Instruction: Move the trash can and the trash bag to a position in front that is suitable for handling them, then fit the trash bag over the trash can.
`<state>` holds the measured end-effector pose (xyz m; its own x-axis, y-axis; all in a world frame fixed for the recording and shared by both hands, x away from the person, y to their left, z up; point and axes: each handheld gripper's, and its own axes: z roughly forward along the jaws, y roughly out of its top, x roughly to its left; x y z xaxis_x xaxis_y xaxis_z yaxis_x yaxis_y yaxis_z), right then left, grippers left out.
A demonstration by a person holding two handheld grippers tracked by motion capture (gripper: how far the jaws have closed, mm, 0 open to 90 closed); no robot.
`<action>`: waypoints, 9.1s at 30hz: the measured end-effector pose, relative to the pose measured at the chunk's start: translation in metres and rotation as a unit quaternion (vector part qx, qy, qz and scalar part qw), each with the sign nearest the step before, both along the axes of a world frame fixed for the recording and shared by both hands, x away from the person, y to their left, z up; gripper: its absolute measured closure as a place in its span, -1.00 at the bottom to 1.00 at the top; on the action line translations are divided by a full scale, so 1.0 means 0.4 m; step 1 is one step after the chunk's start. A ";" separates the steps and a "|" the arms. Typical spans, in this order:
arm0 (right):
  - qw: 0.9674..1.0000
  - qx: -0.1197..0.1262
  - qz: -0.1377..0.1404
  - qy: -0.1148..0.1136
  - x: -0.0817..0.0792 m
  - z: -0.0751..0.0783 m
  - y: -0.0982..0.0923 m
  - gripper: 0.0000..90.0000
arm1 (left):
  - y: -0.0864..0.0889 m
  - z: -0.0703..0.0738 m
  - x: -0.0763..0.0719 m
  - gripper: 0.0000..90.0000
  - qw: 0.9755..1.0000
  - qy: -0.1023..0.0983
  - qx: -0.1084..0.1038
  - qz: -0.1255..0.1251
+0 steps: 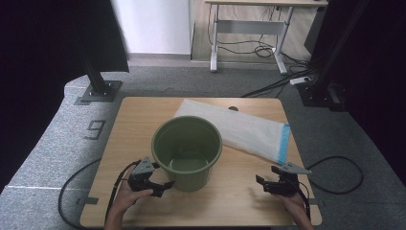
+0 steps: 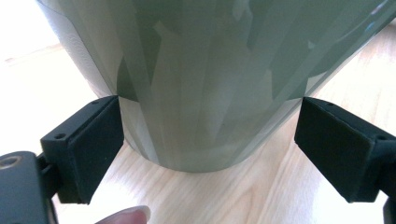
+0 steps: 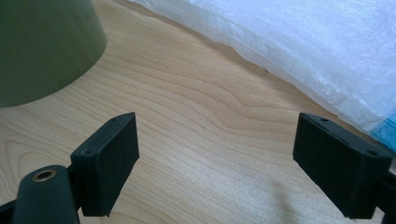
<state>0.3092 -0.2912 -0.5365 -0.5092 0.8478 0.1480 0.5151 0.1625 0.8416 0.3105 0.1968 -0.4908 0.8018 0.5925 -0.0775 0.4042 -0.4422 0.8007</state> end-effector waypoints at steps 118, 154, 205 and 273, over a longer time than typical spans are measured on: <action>0.996 -0.089 0.019 0.013 0.305 -0.034 0.092 0.97 | 0.097 -0.066 -0.102 -0.66 0.978 -0.016 0.049 0.200; 0.994 -0.097 0.051 -0.028 0.071 0.036 0.146 0.19 | 0.109 -0.059 -0.090 -0.66 0.982 -0.017 0.025 0.185; 0.991 -0.109 0.071 0.000 0.148 -0.004 0.260 0.11 | 0.114 -0.089 -0.095 -0.66 0.982 0.012 0.045 0.183; 0.960 0.110 -0.031 -0.255 0.033 0.474 0.173 0.97 | 0.128 -0.093 -0.095 -0.66 0.980 0.016 0.051 0.189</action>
